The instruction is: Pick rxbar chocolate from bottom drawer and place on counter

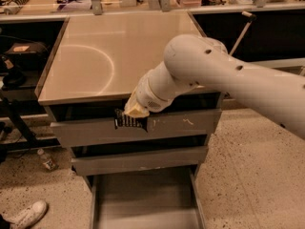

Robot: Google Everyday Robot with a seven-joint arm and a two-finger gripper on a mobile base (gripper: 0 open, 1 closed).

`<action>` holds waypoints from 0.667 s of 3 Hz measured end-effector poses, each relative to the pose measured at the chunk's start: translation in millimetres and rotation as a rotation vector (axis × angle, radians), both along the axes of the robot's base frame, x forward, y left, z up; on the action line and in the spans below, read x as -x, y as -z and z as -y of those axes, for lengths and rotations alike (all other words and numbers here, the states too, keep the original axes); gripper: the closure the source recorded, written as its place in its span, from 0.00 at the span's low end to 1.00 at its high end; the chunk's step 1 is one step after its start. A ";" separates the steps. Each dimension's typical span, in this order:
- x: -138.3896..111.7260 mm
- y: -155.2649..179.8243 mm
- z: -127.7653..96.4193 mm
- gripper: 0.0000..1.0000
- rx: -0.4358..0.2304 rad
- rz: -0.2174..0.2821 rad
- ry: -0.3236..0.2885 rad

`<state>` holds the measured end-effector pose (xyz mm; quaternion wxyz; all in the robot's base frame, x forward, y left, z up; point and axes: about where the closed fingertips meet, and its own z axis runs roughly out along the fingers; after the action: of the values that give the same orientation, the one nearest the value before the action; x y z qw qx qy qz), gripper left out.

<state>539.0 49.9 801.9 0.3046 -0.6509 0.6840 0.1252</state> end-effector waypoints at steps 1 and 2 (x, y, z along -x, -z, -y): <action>-23.1 -29.6 -3.4 1.00 0.011 0.038 -0.003; -45.0 -51.9 -9.1 1.00 0.028 0.063 -0.013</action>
Offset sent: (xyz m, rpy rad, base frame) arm 0.0736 0.0146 0.0820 -0.0449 -0.0965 0.0197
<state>583.9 59.1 853.8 0.3162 -0.6629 0.6717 0.0971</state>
